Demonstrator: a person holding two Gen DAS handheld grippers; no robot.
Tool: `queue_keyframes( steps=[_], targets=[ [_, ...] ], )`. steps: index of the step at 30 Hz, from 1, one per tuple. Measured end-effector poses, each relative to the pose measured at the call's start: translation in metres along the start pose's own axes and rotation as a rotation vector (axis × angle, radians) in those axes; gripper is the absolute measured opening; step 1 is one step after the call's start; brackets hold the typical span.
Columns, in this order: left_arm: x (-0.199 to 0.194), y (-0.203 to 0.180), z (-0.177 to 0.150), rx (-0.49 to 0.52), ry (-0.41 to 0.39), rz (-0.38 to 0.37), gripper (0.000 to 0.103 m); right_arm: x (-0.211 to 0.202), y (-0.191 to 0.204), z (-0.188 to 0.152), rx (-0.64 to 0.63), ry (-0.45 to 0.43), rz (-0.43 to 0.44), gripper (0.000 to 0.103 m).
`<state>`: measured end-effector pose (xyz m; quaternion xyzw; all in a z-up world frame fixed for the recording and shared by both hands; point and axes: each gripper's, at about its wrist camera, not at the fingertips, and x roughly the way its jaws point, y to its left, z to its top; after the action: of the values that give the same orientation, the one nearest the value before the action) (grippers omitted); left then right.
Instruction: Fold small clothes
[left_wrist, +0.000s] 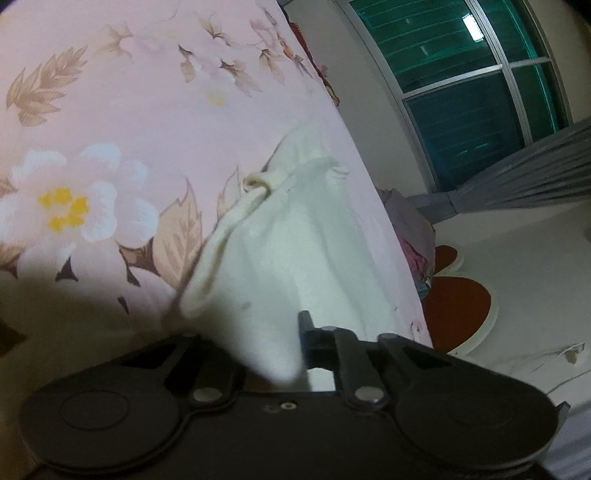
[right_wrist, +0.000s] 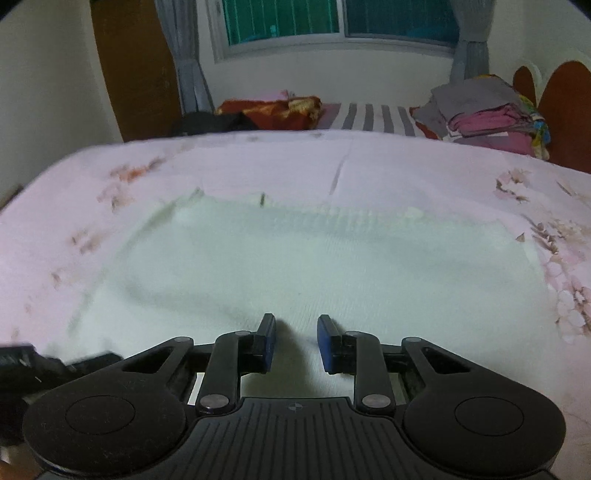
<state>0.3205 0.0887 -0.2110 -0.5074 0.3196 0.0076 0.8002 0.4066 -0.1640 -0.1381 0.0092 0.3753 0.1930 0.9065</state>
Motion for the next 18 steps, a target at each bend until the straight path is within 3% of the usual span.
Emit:
queue_keyframes(
  steps=[5,8,13,18],
  targets=[
    [-0.006,-0.016,-0.003,0.061,-0.037,0.026,0.007,0.006,0.016,-0.013,-0.134,-0.042,-0.064,0.026],
    [-0.012,-0.043,-0.008,0.201,-0.071,0.051,0.007,0.008,0.017,-0.021,-0.149,-0.080,-0.074,0.026],
    [-0.010,-0.105,-0.020,0.471,-0.091,0.026,0.007,0.002,0.002,-0.014,-0.042,-0.074,-0.014,0.026],
    [0.017,-0.173,-0.057,0.733,0.015,-0.056,0.007,-0.039,-0.047,-0.016,0.169,-0.121,0.009,0.026]
  ],
)
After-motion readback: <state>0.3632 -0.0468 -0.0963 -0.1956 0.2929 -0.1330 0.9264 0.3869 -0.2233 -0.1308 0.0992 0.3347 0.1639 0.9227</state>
